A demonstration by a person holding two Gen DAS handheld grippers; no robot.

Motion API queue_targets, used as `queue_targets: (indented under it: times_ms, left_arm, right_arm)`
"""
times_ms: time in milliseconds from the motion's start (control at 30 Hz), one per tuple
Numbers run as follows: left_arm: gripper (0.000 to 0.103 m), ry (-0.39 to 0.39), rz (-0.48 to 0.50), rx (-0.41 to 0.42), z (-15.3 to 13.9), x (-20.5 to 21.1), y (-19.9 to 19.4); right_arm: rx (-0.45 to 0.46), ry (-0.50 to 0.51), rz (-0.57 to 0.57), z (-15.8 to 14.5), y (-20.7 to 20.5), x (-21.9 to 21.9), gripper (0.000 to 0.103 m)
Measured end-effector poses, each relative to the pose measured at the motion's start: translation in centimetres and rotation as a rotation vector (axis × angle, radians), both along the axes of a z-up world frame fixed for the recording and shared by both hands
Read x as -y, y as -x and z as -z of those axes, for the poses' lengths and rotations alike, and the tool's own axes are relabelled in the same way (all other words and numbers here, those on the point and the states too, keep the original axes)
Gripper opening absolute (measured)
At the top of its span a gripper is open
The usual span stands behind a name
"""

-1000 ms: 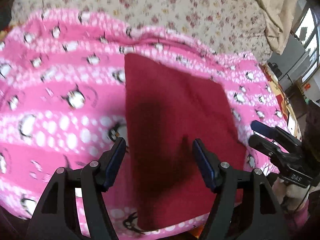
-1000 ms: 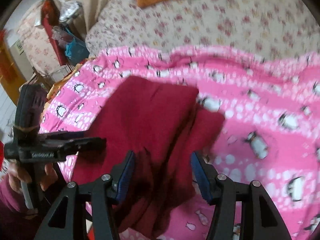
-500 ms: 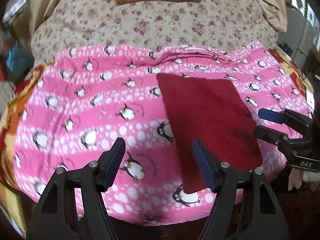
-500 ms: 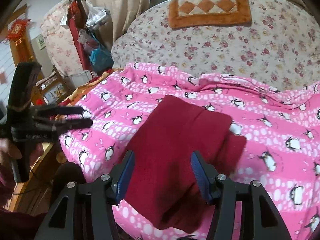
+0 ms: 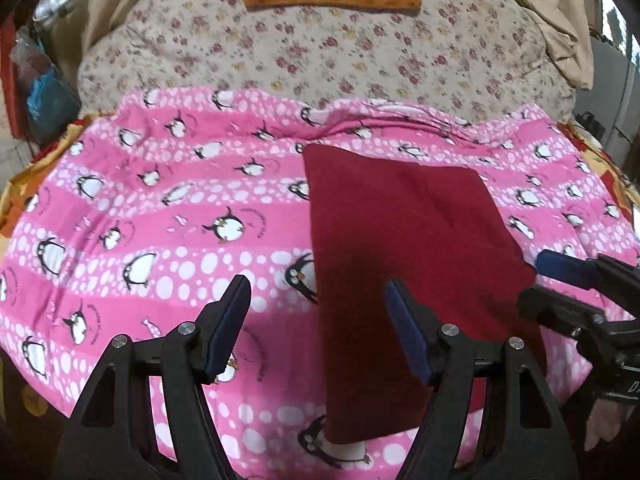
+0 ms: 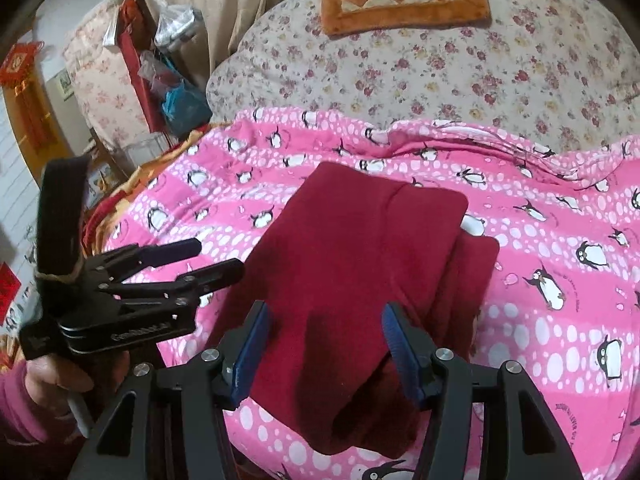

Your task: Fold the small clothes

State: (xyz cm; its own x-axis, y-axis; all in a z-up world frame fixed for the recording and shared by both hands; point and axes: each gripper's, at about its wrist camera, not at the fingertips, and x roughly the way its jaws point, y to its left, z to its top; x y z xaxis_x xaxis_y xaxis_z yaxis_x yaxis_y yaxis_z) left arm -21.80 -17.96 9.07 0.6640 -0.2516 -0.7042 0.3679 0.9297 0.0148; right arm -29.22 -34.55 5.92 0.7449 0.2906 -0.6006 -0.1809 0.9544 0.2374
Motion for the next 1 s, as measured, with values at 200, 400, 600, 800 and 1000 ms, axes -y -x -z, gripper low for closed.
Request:
queue_targets:
  times_ms: [200, 400, 600, 800, 1000]
  left_arm:
    - [0.07, -0.033, -0.019, 0.04, 0.1, 0.4, 0.5]
    - [0.07, -0.022, -0.02, 0.055, 0.1, 0.5, 1.0]
    - [0.07, -0.024, -0.031, 0.069, 0.1, 0.6, 1.2]
    - [0.07, -0.01, -0.037, 0.069, 0.2, 0.6, 1.1]
    - [0.07, 0.019, -0.049, 0.046, 0.2, 0.4, 0.6]
  right_arm:
    - [-0.025, 0.001, 0.049, 0.4, -0.2, 0.2, 0.057]
    - [-0.002, -0.011, 0.093, 0.5, 0.0, 0.0, 0.057]
    - [-0.017, -0.002, 0.145, 0.9, -0.4, 0.3, 0.059]
    - [-0.032, 0.003, 0.184, 1.3, -0.7, 0.4, 0.067]
    - [-0.026, 0.017, 0.203, 1.4, -1.0, 0.3, 0.07]
